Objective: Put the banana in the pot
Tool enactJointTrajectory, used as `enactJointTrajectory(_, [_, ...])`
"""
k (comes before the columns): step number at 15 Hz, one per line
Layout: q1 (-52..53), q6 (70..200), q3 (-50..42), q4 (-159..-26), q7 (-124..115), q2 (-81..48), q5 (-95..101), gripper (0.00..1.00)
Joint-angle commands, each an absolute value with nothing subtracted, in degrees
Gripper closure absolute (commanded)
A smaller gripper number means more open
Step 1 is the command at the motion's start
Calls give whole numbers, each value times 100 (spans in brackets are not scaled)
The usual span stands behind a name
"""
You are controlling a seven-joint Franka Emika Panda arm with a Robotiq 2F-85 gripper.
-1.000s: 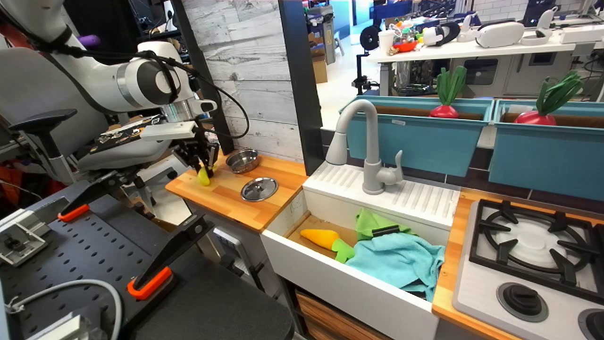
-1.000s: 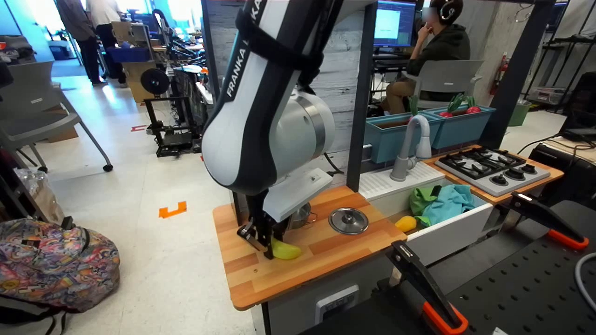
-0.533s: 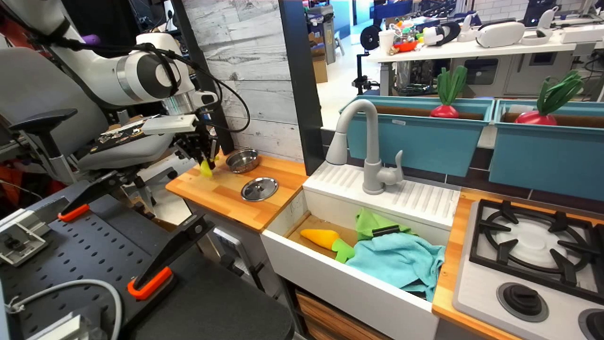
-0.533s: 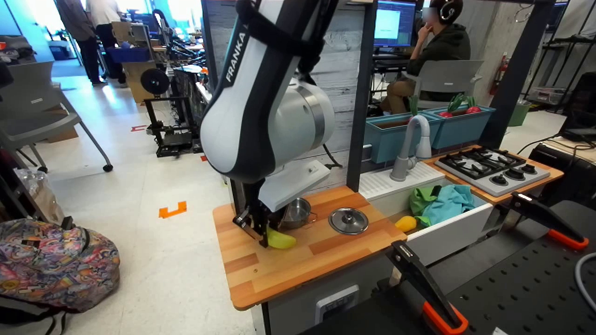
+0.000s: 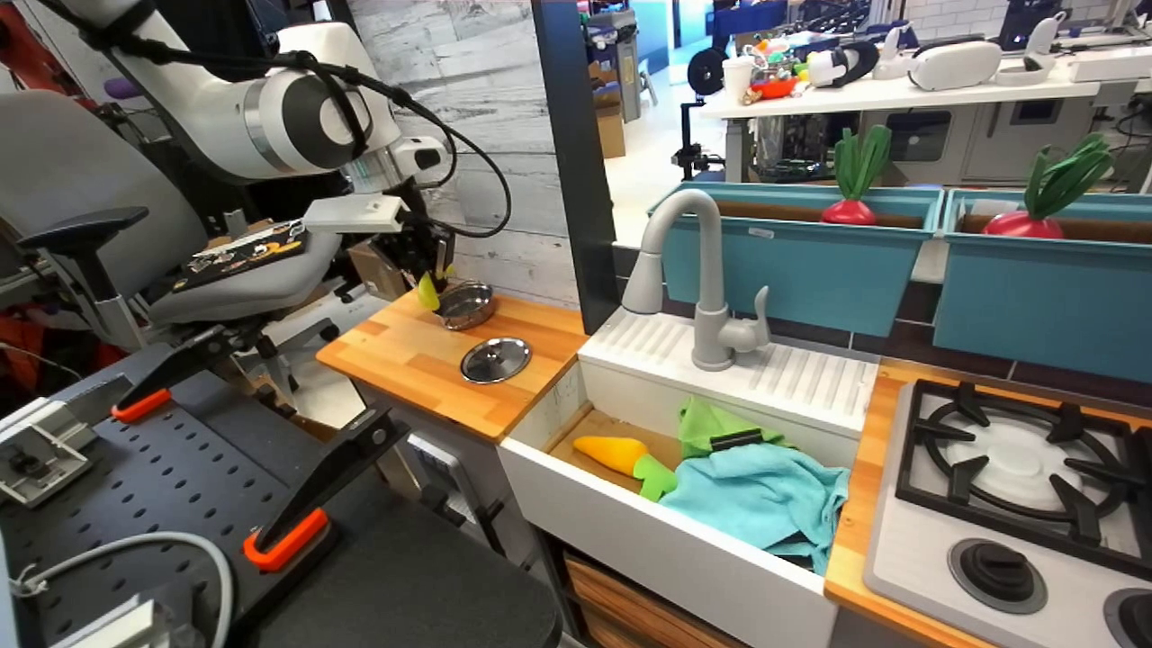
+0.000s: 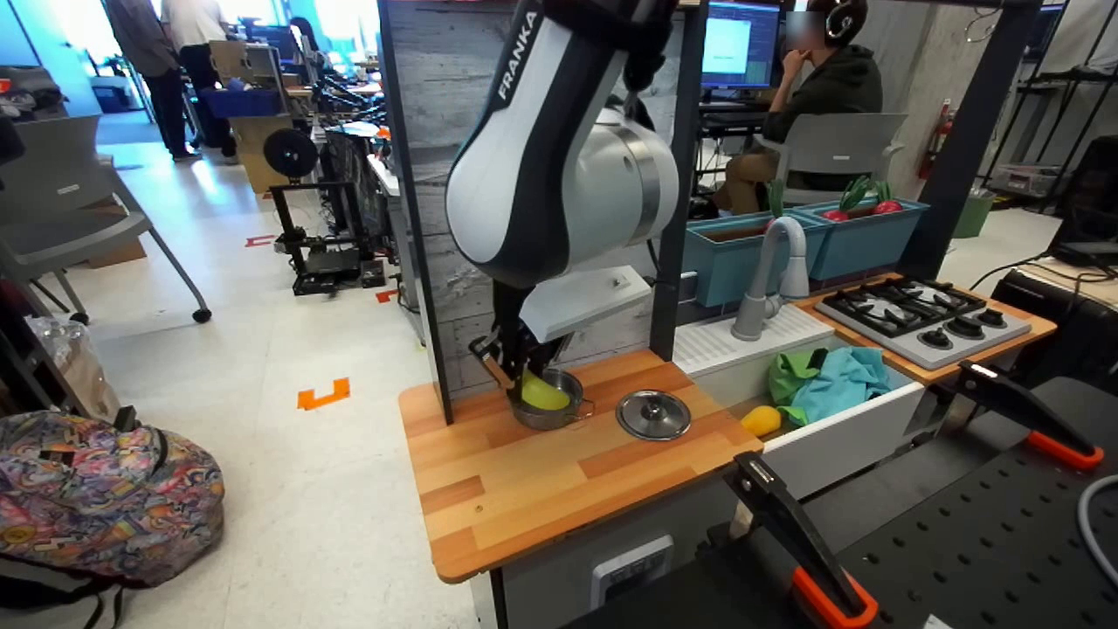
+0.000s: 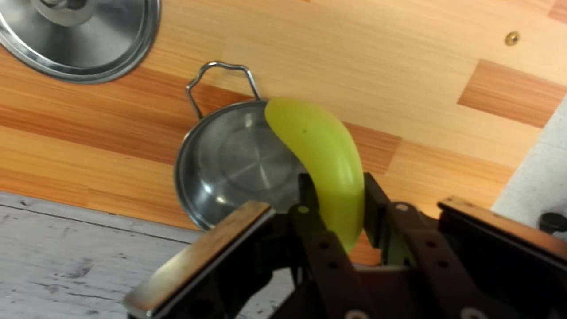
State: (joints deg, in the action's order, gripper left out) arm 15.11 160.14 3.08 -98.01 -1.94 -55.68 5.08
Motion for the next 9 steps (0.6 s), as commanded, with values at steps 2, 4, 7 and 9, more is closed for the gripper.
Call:
enactJointTrajectory(2, [1097,16141,487,-9756,-146,-5573,319,93])
enactJointTrajectory(4, [1050,16114,469,-9686,-169,-5596,297,93])
enactJointTrajectory(7, [1013,16006,478,-9508,-158,-5678,272,93])
enactJointTrajectory(9, [1022,15915,487,-9364,-150,-5759,269,93])
